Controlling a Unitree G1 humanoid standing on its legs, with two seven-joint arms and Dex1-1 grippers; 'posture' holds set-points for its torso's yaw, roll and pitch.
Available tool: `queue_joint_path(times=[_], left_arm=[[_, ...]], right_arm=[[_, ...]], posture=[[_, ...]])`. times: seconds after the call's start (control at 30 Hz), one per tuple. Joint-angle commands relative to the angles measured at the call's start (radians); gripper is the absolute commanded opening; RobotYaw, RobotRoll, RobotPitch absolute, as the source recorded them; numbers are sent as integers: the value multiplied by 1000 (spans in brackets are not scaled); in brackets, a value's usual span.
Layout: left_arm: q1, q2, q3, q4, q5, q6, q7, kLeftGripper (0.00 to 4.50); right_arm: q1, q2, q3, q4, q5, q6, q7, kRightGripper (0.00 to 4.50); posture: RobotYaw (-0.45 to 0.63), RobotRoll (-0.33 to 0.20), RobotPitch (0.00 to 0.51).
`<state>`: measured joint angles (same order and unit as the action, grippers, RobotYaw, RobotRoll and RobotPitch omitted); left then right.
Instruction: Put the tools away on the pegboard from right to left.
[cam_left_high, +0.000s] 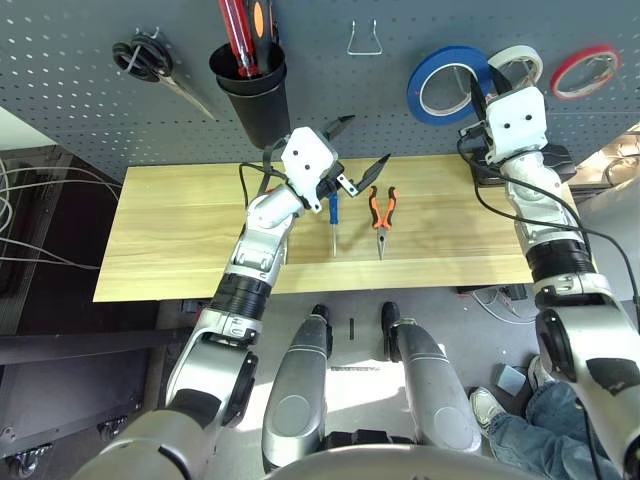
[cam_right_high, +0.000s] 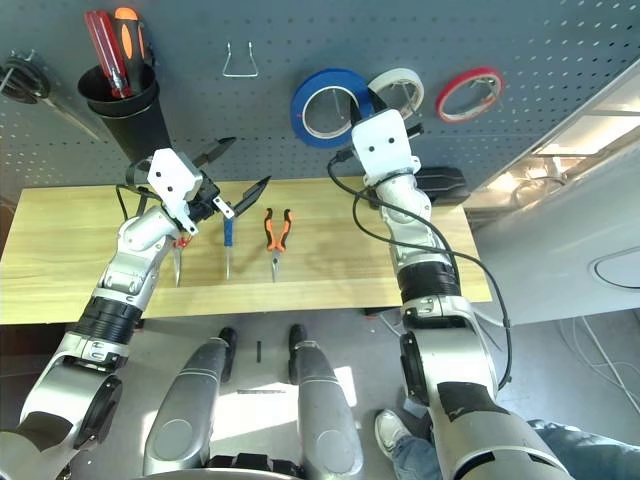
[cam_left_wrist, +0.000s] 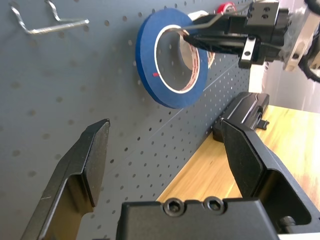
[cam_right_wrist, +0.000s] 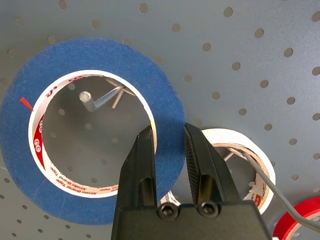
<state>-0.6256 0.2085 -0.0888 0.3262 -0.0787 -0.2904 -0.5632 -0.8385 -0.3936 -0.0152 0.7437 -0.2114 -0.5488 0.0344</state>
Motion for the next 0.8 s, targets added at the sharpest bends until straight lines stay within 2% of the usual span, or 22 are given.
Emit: queue_joint_path(times=[0.03, 0.17, 0.3, 0.4, 0.53, 0.67, 0.73, 0.8], left_arm=[[29, -3, -11, -10, -5, 3, -14, 4500], [36, 4, -29, -10, -16, 40, -57, 4500], [56, 50, -83, -27, 3, 103, -147, 4500], [55, 83, -105, -28, 24, 136, -175, 4500], [27, 118, -100, -32, 25, 218, -193, 4500], [6, 185, -139, -38, 75, 274, -246, 4500], [6, 213, -157, -49, 88, 316, -277, 4500], [9, 246, -186, -60, 123, 332, -305, 4500]], right_arm=[[47, -8, 2, 11, 9, 0, 12, 1727], [167, -9, -21, -118, 83, 86, 84, 3075], [371, 10, -8, -398, 190, 360, 215, 4403], [473, 48, 14, -568, 279, 707, 281, 4460], [454, 227, -96, -686, 460, 1293, 138, 4460], [386, 358, -155, -683, 504, 1525, 31, 4460], [352, 397, -164, -645, 508, 1577, 2, 4460], [320, 413, -149, -582, 490, 1552, -2, 4460]], posture=[[109, 0, 356], [114, 0, 358], [105, 0, 359], [93, 0, 356], [89, 0, 355], [105, 0, 365], [115, 0, 369], [124, 0, 372]])
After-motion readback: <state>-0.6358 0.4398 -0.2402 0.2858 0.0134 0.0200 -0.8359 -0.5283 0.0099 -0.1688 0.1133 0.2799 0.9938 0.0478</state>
